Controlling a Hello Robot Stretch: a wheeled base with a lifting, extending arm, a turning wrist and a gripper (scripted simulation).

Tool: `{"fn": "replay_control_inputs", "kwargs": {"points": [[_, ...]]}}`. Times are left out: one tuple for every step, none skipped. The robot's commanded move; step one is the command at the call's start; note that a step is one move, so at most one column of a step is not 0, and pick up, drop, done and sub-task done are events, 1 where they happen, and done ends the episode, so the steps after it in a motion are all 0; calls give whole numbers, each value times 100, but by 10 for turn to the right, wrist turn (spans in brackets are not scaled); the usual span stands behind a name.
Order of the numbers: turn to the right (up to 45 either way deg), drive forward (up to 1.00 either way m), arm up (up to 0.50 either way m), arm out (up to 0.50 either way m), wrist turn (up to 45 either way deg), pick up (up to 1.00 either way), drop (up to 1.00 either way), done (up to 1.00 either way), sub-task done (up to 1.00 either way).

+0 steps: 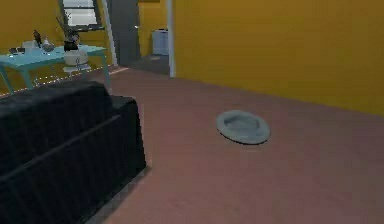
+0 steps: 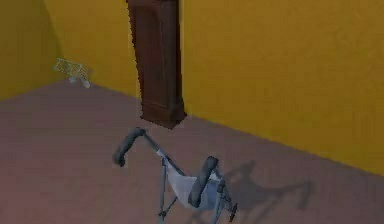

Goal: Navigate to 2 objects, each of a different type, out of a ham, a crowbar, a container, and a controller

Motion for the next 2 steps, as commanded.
{"fn": "replay_control_inputs", "kwargs": {"points": [[-450, 0, 0, 0, 0, 0, 0, 0, 0], [-120, 0, 0, 0, 0, 0, 0, 0, 0]]}}
